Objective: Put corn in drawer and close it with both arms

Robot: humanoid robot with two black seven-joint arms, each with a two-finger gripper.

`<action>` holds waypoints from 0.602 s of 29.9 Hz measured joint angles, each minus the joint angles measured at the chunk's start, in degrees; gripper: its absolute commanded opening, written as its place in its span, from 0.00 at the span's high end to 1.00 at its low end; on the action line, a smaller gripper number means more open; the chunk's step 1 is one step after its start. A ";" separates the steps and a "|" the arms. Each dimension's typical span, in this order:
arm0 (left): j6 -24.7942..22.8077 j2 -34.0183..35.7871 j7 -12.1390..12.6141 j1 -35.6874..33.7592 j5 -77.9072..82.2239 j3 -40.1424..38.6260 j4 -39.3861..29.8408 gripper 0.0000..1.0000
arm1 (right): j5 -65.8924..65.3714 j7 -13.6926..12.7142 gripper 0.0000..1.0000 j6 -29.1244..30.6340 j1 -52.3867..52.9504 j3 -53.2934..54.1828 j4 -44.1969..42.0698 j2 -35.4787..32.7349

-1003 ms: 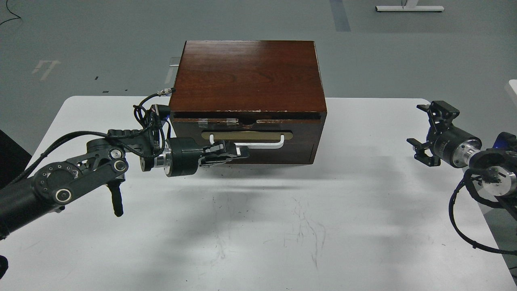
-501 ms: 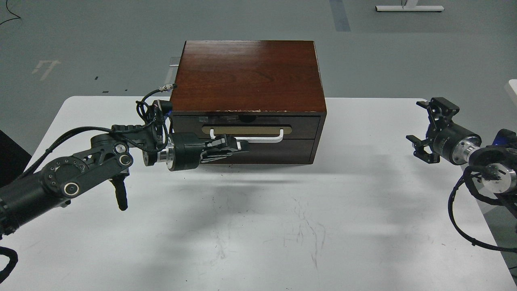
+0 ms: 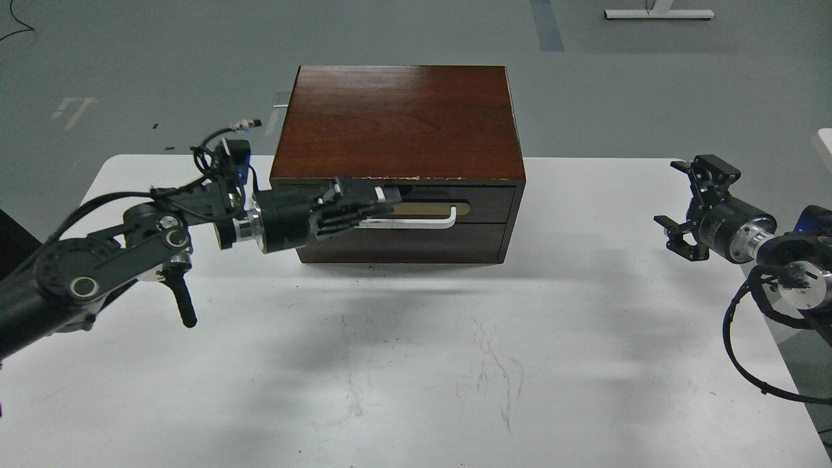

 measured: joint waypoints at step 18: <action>-0.08 2.37 -2.96 5.75 -34.51 -12.10 24.21 0.02 | 0.07 7.13 0.00 -0.77 3.12 1.09 0.39 6.20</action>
